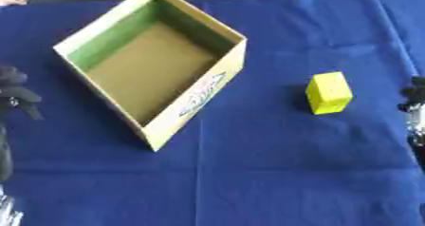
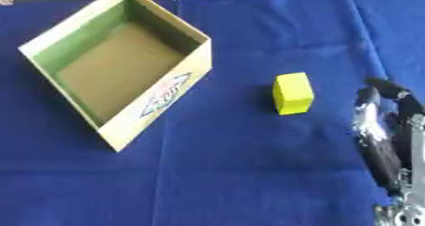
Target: Pick up objects on the table and place them in the box.
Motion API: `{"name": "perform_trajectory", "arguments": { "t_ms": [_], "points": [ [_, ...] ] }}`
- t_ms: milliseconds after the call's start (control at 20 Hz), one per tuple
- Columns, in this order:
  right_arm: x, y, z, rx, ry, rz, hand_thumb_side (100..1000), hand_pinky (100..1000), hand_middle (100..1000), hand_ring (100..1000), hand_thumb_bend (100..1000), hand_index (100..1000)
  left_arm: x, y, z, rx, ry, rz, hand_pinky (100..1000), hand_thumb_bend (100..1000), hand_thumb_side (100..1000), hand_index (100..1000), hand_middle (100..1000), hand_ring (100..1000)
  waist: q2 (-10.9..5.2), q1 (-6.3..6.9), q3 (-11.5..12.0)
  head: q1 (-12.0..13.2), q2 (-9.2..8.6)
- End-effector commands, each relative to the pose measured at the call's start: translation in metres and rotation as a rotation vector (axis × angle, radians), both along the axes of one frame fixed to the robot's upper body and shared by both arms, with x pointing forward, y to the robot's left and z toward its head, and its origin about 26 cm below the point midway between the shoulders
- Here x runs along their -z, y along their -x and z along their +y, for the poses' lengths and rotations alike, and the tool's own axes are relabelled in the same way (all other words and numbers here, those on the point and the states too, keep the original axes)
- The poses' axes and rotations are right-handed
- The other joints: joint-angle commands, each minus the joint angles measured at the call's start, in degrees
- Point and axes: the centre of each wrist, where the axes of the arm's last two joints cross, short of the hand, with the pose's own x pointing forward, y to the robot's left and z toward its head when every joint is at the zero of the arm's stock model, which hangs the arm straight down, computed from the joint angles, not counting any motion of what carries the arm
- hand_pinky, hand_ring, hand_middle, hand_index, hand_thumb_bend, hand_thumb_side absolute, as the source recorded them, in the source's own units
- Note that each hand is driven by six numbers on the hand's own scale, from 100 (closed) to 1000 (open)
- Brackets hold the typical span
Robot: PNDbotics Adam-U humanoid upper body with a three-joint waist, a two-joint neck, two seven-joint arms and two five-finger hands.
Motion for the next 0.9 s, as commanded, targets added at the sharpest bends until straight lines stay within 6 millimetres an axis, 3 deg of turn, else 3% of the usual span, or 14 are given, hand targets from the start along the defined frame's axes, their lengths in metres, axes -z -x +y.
{"name": "perform_trajectory", "arguments": {
  "t_ms": [50,150,400,650,700,750,800,900],
  "points": [
    [-0.015,0.005,-0.025,0.048,0.221,-0.058,838,709,686,922,100,813,-0.007,0.002,0.006,-0.011,-0.019,-0.024,293,100,897,672,554,457,-1.69,-0.34,-0.1,0.1,0.19],
    [-0.024,0.008,-0.040,0.075,0.403,-0.051,902,748,739,922,123,848,-0.008,0.002,0.007,-0.009,-0.023,-0.024,294,100,897,673,554,457,-1.88,-0.56,0.1,0.0,0.54],
    [-0.045,0.014,-0.066,0.123,0.787,0.026,913,803,793,915,100,896,-0.008,0.002,0.007,-0.007,-0.030,-0.020,294,100,896,674,554,457,-2.51,-1.03,0.5,-1.0,1.68],
    [-0.061,0.018,-0.080,0.147,0.975,0.095,924,835,824,920,187,921,-0.008,0.002,0.007,-0.003,-0.033,-0.016,294,100,895,674,554,457,-2.83,-1.29,0.8,-1.8,1.82],
    [-0.063,0.018,-0.081,0.149,0.994,0.103,973,848,834,920,100,930,-0.008,0.002,0.007,-0.002,-0.033,-0.016,294,100,911,674,554,457,-2.85,-1.30,0.9,-1.8,1.77],
    [-0.067,0.019,-0.083,0.150,1.031,0.113,922,850,835,919,211,931,-0.008,0.002,0.007,-0.002,-0.034,-0.016,294,100,895,674,554,457,-2.91,-1.34,0.9,-1.9,1.72],
    [-0.071,0.020,-0.086,0.151,1.065,0.124,917,855,837,920,173,933,-0.008,0.002,0.007,-0.001,-0.034,-0.015,294,100,895,674,554,458,-2.99,-1.37,0.9,-1.9,1.73],
    [-0.080,0.020,-0.088,0.148,1.116,0.153,923,864,847,922,225,941,-0.008,0.002,0.007,0.003,-0.036,-0.014,294,100,895,674,555,458,-3.17,-1.40,1.0,-2.3,1.94]
  ]
}}
